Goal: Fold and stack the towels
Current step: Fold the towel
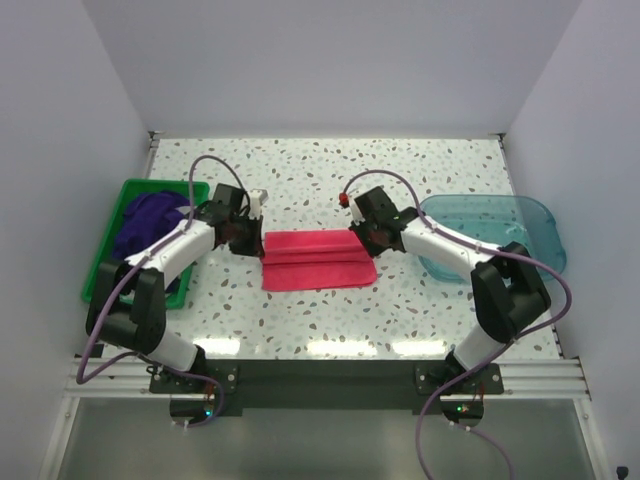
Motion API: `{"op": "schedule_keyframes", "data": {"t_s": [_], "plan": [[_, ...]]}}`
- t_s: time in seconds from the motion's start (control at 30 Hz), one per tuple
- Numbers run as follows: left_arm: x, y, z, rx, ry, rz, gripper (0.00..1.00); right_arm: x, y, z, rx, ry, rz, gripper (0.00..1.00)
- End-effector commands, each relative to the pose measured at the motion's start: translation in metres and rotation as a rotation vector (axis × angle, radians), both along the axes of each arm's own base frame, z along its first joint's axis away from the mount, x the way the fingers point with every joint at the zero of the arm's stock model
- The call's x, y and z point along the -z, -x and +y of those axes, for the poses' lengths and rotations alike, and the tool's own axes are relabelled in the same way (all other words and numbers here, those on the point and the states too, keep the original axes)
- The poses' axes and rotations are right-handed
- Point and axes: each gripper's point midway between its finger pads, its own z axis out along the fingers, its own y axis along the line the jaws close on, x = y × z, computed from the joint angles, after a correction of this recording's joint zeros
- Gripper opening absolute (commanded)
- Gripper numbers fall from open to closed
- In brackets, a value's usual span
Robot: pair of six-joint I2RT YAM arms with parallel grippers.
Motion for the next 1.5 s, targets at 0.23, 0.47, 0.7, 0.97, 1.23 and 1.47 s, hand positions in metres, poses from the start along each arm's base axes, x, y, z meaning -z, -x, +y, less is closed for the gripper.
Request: {"op": "schedule_keyframes", "data": {"t_s": [0.23,0.47,0.7,0.97,1.23,1.47], "plan": [[0.019,0.025,-0.002,0.018,0.034,0.105,0.00,0.015,0.015,-0.001,0.023,-0.001,0.056,0.00],[0.015,0.026,-0.001,0.015,0.029,0.098,0.00,0.016,0.016,-0.002,0.026,0.004,0.058,0.00],[-0.015,0.020,-0.003,0.000,0.049,0.046,0.00,-0.010,0.012,-0.002,0.033,-0.007,0.018,0.00],[-0.015,0.034,-0.002,-0.004,0.061,0.058,0.00,-0.014,0.021,-0.010,0.036,-0.001,0.017,0.00],[0.018,0.044,-0.005,-0.005,0.061,0.117,0.00,0.017,0.029,-0.005,0.048,-0.011,0.091,0.00],[0.027,0.046,-0.012,0.013,0.071,0.122,0.04,0.032,0.032,0.001,0.041,-0.028,0.121,0.02]]}}
